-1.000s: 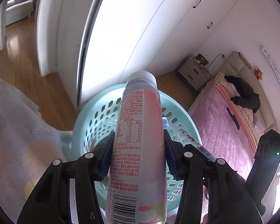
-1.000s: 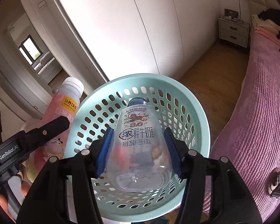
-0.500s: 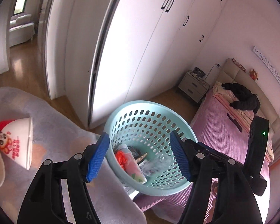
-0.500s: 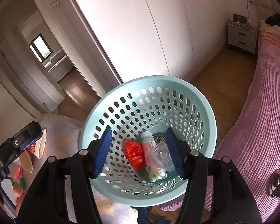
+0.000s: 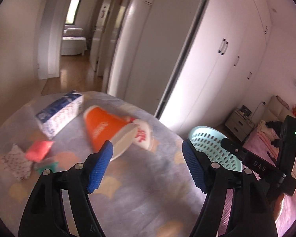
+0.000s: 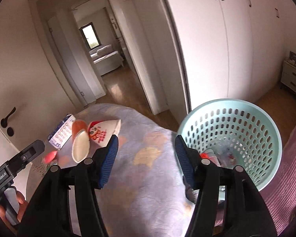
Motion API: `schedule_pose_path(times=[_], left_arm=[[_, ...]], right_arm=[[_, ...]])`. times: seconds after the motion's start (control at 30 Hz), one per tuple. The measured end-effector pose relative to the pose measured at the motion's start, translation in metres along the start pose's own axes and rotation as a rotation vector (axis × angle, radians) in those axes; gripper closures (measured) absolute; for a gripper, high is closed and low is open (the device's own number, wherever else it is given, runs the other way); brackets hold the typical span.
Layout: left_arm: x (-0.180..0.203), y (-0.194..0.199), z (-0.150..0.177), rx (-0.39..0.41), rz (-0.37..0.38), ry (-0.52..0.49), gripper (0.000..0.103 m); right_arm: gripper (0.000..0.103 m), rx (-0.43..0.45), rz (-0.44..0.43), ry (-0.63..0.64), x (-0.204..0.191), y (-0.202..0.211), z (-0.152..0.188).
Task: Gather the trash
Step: 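Grasp the white patterned wrapper with the left tool while the right tool grasps the green packet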
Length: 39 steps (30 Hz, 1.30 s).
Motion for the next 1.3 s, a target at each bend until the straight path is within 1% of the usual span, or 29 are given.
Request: schedule_pose_path(times=[0.07,0.1,0.17,0.27,0.33,0.43,0.53,0.6,0.67,0.73,0.77,0.83,0.87,0.93,0.97,1.0,1.03,1.07,1.1,1.13,1.2,1.3], left_arm=[[-0.031,0.015,-0.006,0.03,-0.056,0.046,0.032],[-0.045,0.022,-0.009,0.04,-0.078,0.067,0.032],[-0.08,0.036,-0.013,0.062,-0.151,0.106,0.032],[-0.126,0.05,-0.017,0.07,-0.251,0.142,0.032],[-0.16,0.055,-0.017,0.06,-0.309,0.191,0.032],[-0.204,0.057,-0.012,0.038,-0.343,0.272,0.034],[-0.237,0.05,-0.007,-0.002,-0.369,0.33,0.034],[-0.247,0.043,-0.006,-0.024,-0.366,0.352,0.034],[-0.256,0.032,-0.006,-0.051,-0.359,0.377,0.035],[-0.262,0.023,-0.007,-0.065,-0.334,0.399,0.043],[-0.262,0.018,-0.008,-0.074,-0.336,0.407,0.044],[-0.266,0.013,-0.009,-0.078,-0.352,0.414,0.053],[-0.266,0.012,-0.011,-0.074,-0.366,0.402,0.055],[-0.266,0.008,-0.013,-0.075,-0.392,0.379,0.064],[-0.266,0.007,-0.013,-0.074,-0.402,0.367,0.067],[-0.268,0.006,-0.011,-0.072,-0.404,0.36,0.076],[-0.268,0.004,-0.01,-0.072,-0.402,0.354,0.082],[-0.268,0.004,-0.009,-0.066,-0.41,0.348,0.084],[-0.269,0.006,-0.008,-0.061,-0.417,0.343,0.089],[-0.269,0.007,-0.008,-0.058,-0.408,0.341,0.092],[-0.269,0.012,-0.007,-0.051,-0.388,0.344,0.094],[-0.272,0.021,-0.008,-0.03,-0.391,0.342,0.095]], right_arm=[[0.047,0.003,-0.039,0.04,-0.027,-0.005,0.0],[0.047,0.004,-0.05,0.061,-0.039,-0.007,-0.001],[0.047,0.004,-0.059,0.103,-0.062,-0.013,-0.001],[0.047,-0.023,-0.093,0.147,-0.09,-0.027,0.0],[0.047,-0.046,-0.124,0.178,-0.11,-0.039,0.002],[0.047,-0.072,-0.156,0.23,-0.14,-0.054,0.007],[0.047,-0.109,-0.21,0.263,-0.172,-0.069,0.014],[0.048,-0.126,-0.231,0.295,-0.194,-0.078,0.018],[0.05,-0.143,-0.253,0.325,-0.212,-0.086,0.024],[0.053,-0.159,-0.273,0.352,-0.228,-0.093,0.029],[0.053,-0.162,-0.281,0.362,-0.235,-0.096,0.032],[0.053,-0.174,-0.297,0.374,-0.245,-0.101,0.036],[0.053,-0.177,-0.307,0.381,-0.248,-0.102,0.039],[0.053,-0.179,-0.312,0.4,-0.256,-0.104,0.043],[0.053,-0.183,-0.315,0.41,-0.26,-0.106,0.046],[0.053,-0.188,-0.315,0.418,-0.264,-0.108,0.048],[0.053,-0.194,-0.313,0.423,-0.267,-0.111,0.05],[0.053,-0.199,-0.312,0.425,-0.269,-0.113,0.052],[0.053,-0.205,-0.313,0.426,-0.271,-0.115,0.053],[0.053,-0.21,-0.312,0.429,-0.274,-0.117,0.054],[0.053,-0.221,-0.311,0.432,-0.278,-0.121,0.058],[0.053,-0.237,-0.312,0.442,-0.287,-0.129,0.063]])
Point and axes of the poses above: each gripper's, at about its wrist camera, not at the fingertips, and y roughly against the way its jaws point, x to its right, z to its underside, the point moved 6 cm from there along -y, roughly the way its jaws point, and after that the axes turned 11 degrees about y, right-handed, at the moved point
